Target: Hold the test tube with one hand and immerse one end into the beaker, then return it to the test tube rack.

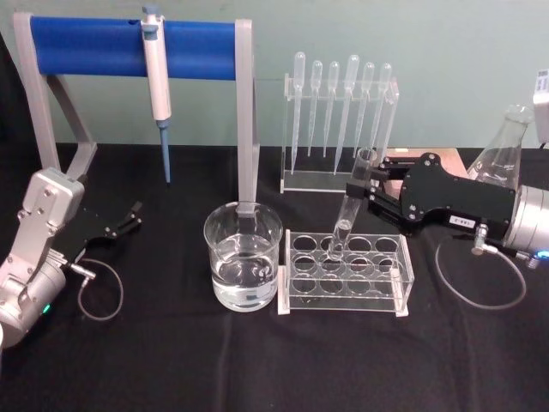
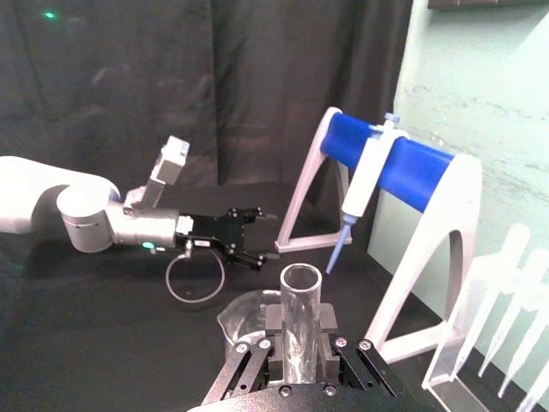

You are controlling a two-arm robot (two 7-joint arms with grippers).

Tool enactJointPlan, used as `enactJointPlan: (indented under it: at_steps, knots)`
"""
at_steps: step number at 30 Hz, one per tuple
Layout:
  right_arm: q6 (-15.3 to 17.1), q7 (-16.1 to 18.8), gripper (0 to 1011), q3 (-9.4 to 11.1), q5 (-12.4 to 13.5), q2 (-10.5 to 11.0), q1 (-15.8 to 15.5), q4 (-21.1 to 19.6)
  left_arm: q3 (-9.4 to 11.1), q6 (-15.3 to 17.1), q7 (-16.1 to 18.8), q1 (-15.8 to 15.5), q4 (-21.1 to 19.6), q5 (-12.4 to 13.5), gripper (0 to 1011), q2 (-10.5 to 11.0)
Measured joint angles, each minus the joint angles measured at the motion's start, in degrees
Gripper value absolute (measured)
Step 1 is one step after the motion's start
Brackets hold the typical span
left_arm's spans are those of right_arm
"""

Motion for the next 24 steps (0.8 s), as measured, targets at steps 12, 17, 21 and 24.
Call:
enactJointPlan:
  at_steps: [12, 17, 21, 24]
  knots:
    - [-0.98, -0.01, 242, -0.27, -2.13, -1.64, -0.1, 2.73, 0.0, 0.0, 0.0, 0.0, 0.0, 0.0, 1000, 0.0]
    - [-1.09, 0.09, 242, -0.56, -2.86, -2.25, -0.09, 3.5, 0.0, 0.0, 0.0, 0.0, 0.0, 0.0, 1000, 0.0]
    - [-1.1, 0.08, 241, -0.76, -3.34, -2.6, -0.26, 3.84, 0.0, 0.0, 0.0, 0.01, 0.0, 0.0, 1000, 0.0]
    - [-1.09, 0.08, 242, -0.94, -3.75, -2.84, -0.43, 4.13, 0.0, 0.0, 0.0, 0.0, 0.0, 0.0, 1000, 0.0]
